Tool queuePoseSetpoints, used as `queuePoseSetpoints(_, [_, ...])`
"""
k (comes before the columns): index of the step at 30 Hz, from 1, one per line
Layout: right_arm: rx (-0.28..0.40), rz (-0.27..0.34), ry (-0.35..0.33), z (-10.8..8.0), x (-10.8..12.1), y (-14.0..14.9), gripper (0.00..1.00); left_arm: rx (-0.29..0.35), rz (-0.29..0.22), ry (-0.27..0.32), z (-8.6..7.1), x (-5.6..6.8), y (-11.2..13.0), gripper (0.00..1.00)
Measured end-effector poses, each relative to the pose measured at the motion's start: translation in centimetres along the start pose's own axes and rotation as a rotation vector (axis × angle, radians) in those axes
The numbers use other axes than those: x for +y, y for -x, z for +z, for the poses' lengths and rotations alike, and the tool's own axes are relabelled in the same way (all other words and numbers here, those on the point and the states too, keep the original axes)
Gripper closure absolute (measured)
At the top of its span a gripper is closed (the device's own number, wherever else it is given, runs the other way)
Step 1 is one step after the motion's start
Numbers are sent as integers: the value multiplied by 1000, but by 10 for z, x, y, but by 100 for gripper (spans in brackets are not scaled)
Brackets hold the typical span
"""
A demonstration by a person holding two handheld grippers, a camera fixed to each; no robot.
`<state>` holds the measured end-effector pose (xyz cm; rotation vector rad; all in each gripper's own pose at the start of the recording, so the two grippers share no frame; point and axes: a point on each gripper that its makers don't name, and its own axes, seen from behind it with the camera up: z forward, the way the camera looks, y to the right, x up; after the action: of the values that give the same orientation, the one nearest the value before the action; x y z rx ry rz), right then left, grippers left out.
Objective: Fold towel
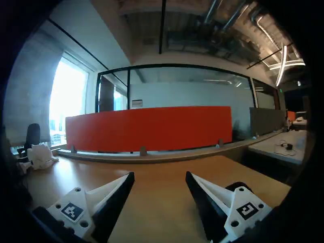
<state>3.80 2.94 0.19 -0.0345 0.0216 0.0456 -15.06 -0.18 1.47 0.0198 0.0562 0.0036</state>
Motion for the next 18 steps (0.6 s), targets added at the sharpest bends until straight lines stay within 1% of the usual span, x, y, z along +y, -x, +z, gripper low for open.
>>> queuePoseSetpoints(3, [0, 2, 5, 1, 1, 6, 2, 0, 0, 0, 0, 0, 0, 3])
queuePoseSetpoints(9, [-6, -3, 36, 5, 5, 20, 3, 0, 0, 0, 0, 0, 0, 3])
queuePoseSetpoints(13, [-15, -16, 33, 7, 1, 27, 3, 0, 0, 0, 0, 1, 0, 2])
queuePoseSetpoints(18, [-16, -34, 12, 7, -8, 32, 2, 0, 0, 0, 0, 1, 0, 2])
